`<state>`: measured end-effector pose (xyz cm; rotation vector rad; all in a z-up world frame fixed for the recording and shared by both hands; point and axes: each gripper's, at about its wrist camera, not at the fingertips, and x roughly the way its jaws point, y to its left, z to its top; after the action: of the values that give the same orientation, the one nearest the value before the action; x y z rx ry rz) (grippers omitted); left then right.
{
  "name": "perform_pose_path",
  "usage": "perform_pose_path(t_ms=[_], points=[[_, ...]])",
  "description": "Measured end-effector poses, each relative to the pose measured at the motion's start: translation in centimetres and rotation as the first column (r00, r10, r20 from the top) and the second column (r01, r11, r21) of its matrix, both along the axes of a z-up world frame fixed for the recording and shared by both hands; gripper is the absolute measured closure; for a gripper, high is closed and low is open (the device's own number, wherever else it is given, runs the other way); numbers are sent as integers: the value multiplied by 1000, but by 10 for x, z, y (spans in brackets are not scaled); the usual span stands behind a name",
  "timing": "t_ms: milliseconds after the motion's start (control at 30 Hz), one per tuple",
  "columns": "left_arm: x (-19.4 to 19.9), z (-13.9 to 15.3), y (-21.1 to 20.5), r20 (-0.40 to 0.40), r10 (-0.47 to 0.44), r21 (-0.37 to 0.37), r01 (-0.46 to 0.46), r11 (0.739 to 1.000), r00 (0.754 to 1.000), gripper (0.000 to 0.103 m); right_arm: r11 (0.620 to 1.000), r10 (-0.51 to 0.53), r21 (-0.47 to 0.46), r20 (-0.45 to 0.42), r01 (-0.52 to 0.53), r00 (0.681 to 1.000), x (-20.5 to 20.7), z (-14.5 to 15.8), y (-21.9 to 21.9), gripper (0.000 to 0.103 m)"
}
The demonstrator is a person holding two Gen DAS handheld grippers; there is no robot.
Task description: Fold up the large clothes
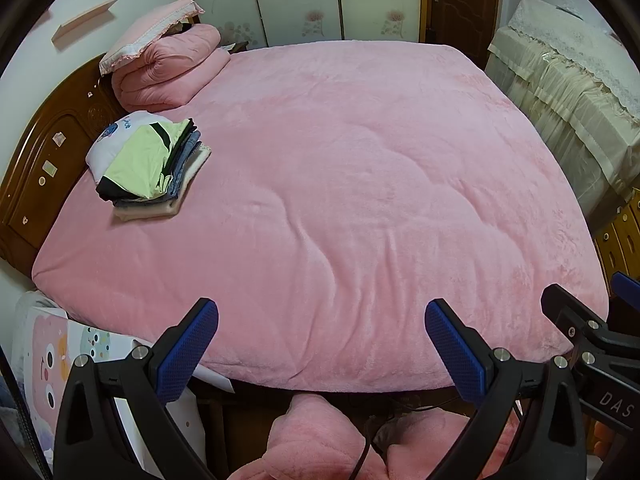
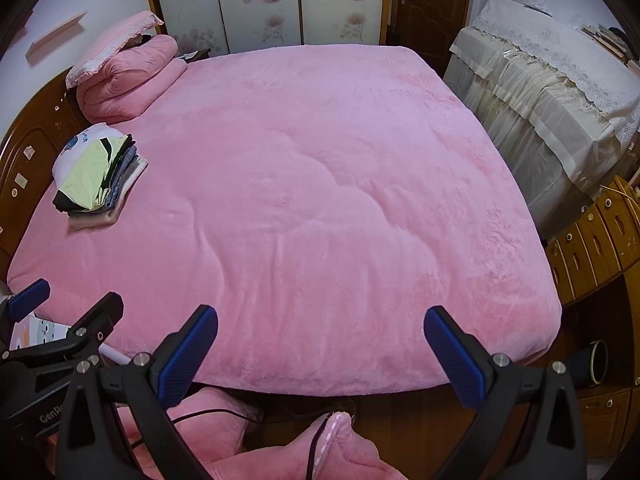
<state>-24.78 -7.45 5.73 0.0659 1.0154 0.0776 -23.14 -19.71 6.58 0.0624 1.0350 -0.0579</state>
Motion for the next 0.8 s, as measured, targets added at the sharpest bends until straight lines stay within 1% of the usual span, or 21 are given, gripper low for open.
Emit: perform_pose_path(t_ms=[800], points=[[13, -6, 9, -35, -12, 7, 12, 1000, 999, 1, 1000, 11, 10, -52, -11, 999, 23, -10, -15, 0]])
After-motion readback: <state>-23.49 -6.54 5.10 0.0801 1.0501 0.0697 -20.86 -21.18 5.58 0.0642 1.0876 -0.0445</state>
